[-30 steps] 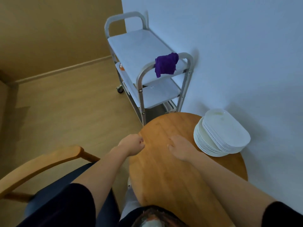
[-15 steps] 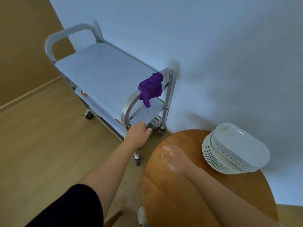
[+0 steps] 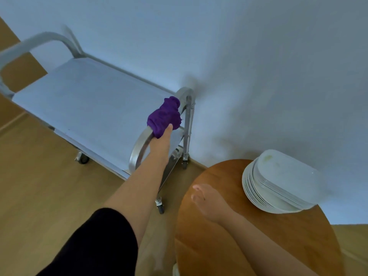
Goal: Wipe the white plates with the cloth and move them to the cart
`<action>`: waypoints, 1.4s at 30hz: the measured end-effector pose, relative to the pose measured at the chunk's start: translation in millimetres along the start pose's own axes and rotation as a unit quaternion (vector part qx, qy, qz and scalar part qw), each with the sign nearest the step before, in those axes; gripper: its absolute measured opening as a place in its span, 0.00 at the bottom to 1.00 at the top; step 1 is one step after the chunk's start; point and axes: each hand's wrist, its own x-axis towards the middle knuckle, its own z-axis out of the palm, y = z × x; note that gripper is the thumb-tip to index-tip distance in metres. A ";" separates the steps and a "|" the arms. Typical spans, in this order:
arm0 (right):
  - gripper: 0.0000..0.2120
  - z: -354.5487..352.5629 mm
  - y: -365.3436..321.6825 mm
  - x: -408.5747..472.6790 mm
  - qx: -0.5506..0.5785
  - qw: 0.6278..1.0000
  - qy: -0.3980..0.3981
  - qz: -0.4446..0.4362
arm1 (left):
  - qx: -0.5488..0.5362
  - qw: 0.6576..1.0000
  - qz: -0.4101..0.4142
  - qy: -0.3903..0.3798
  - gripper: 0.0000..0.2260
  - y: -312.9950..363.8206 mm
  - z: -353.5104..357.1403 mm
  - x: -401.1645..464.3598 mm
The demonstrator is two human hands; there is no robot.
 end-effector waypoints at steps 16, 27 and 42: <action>0.25 -34.0 9.2 -19.1 0.582 0.795 0.098 0.140 | 0.066 0.970 0.164 -0.168 0.10 -30.1 8.3 -118.1; 0.21 -14.2 113.8 -80.4 0.776 0.574 0.236 0.108 | 0.194 0.851 0.157 -0.462 0.10 -136.7 65.9 -177.0; 0.09 56.4 168.0 -142.4 0.656 0.645 0.389 -0.052 | 0.252 0.858 0.258 -0.366 0.14 -219.2 59.9 -171.6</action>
